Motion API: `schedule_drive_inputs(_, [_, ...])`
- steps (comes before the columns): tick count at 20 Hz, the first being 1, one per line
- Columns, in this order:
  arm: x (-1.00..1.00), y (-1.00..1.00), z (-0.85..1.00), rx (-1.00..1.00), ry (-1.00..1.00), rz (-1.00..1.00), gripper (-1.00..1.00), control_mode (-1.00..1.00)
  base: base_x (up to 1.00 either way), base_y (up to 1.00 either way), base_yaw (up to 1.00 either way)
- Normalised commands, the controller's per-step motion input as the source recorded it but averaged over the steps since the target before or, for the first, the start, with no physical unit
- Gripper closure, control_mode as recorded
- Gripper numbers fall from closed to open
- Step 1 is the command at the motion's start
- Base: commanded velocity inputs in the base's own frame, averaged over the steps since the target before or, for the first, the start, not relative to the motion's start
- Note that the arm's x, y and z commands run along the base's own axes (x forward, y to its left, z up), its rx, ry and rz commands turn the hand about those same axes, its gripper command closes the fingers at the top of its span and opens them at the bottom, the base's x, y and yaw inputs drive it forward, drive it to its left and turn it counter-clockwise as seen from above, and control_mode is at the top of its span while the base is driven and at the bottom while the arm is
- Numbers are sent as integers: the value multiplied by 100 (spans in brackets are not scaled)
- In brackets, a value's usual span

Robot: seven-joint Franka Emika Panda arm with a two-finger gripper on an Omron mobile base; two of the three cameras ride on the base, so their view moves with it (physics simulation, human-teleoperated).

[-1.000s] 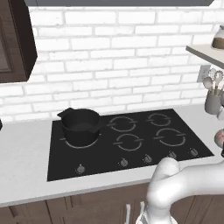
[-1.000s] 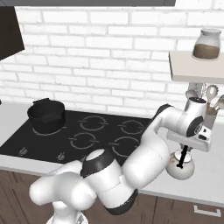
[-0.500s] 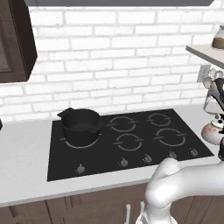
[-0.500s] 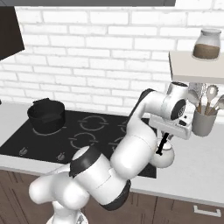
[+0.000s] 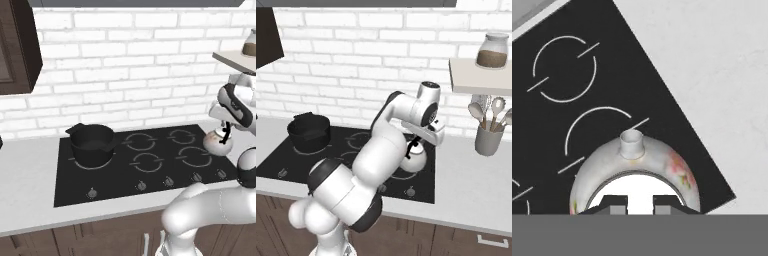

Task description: Pick the kettle from the counter and place it on a stove burner. Then turn the burner on.

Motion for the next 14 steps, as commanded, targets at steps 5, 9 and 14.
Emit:
schedule_drive_inputs(5, [71,89,1,-15,-10,-23,100,-100,0,0,0])
schedule_drive_inputs(9, [40,24,-5,-11,9,-2,100,-100,0,0,0])
schedule_drive_inputs(14, [33,-4,-9,-3,42,0,100,-100,0,0,0])
